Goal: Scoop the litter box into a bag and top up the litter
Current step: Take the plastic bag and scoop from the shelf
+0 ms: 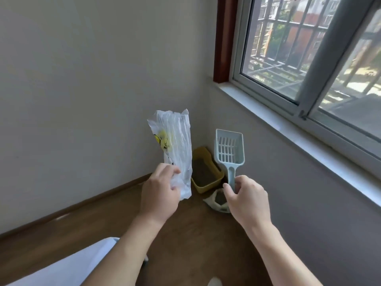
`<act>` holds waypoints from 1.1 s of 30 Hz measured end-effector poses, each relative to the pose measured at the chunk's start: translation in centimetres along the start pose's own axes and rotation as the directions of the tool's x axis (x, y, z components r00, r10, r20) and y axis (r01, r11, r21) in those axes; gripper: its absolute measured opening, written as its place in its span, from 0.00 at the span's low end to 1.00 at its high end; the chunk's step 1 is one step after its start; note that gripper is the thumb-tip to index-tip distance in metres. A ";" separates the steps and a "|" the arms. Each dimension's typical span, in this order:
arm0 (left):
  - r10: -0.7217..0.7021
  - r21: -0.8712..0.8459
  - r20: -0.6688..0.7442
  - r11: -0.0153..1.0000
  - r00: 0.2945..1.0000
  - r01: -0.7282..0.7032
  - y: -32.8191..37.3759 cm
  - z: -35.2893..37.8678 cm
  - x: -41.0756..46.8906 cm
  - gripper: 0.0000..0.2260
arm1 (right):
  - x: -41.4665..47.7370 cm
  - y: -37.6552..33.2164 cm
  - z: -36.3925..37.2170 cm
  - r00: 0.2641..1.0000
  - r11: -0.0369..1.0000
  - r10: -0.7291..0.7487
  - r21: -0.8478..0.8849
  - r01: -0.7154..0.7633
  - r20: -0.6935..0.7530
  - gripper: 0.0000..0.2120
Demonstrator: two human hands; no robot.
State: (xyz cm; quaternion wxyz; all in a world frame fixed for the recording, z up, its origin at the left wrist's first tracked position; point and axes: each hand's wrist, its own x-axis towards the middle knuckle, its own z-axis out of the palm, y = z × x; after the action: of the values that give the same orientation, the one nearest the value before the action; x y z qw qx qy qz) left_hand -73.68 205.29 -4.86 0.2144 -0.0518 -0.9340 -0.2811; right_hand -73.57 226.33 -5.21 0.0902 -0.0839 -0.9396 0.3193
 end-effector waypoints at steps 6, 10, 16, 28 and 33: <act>-0.055 0.057 -0.007 0.997 0.998 0.056 -3.0 3.0 8.0 0.18 | 10.0 -1.4 3.3 0.999 0.999 -0.031 -0.017 0.031 0.025 0.09; -0.093 0.068 -0.004 0.993 0.996 0.093 -5.3 4.2 11.9 0.18 | 14.2 -2.8 5.2 0.998 0.998 -0.047 -0.035 0.049 0.045 0.09; -0.085 0.031 -0.003 0.996 0.996 0.085 -9.5 5.2 17.5 0.18 | 19.2 -5.5 8.6 0.998 0.997 -0.036 -0.060 0.039 0.046 0.10; 0.081 -0.081 0.114 0.994 0.990 -0.072 -21.4 7.9 31.9 0.16 | 28.6 -13.5 18.6 0.989 0.985 0.133 -0.104 -0.140 -0.068 0.11; 0.144 -0.113 0.189 0.986 0.971 -0.124 -24.5 10.3 36.7 0.16 | 31.6 -14.7 21.5 0.971 0.967 0.221 -0.108 -0.230 -0.085 0.11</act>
State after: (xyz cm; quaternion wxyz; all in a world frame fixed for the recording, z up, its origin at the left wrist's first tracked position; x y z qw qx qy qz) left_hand -115.93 189.56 -9.14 0.1369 -0.1530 -0.9295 -0.3063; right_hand -110.44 209.05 -9.29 0.0821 -0.2069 -0.9372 0.2686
